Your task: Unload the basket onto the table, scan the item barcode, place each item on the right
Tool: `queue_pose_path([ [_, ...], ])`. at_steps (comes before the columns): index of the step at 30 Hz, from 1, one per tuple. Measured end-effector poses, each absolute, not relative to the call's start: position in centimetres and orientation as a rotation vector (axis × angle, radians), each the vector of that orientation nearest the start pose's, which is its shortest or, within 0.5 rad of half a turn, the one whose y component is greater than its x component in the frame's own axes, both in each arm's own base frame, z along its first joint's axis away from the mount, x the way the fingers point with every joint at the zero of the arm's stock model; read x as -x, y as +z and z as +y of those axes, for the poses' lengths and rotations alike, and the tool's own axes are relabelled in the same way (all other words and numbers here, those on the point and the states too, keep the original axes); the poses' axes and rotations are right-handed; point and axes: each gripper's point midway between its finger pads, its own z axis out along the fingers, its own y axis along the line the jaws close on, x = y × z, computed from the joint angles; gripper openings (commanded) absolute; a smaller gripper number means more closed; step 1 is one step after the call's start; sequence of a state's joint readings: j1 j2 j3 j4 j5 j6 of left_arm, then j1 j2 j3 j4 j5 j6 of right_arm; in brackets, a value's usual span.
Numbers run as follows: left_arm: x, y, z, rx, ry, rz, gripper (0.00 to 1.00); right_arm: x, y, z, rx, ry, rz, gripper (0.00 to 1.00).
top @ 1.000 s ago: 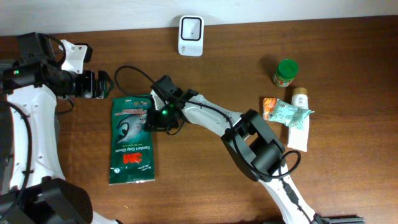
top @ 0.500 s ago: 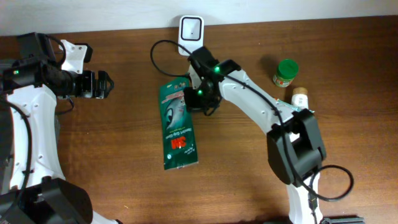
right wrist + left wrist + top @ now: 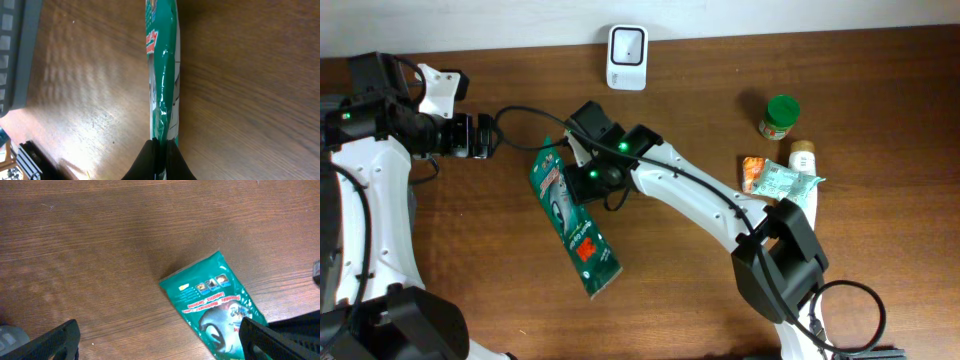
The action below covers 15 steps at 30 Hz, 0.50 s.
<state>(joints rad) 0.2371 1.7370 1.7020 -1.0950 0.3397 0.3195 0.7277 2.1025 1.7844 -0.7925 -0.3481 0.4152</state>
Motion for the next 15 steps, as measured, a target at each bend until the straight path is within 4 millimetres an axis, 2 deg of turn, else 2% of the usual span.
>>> queue_pose_path([
  [4,-41.3,21.2,4.1,-0.208,-0.270,2.609,0.99,-34.4,11.5,36.4,0.548,0.714,2.837,0.04],
  [8,-41.3,21.2,4.1,-0.208,-0.271,2.609,0.99,-35.9,15.4,33.9,0.591,0.557,2.800,0.04],
  [12,-41.3,21.2,4.1,-0.208,-0.270,2.609,0.99,-36.1,15.9,33.1,0.631,0.501,2.780,0.23],
  [15,-41.3,21.2,4.1,-0.208,-0.270,2.609,0.99,-36.4,15.3,32.1,0.604,0.485,2.807,0.30],
])
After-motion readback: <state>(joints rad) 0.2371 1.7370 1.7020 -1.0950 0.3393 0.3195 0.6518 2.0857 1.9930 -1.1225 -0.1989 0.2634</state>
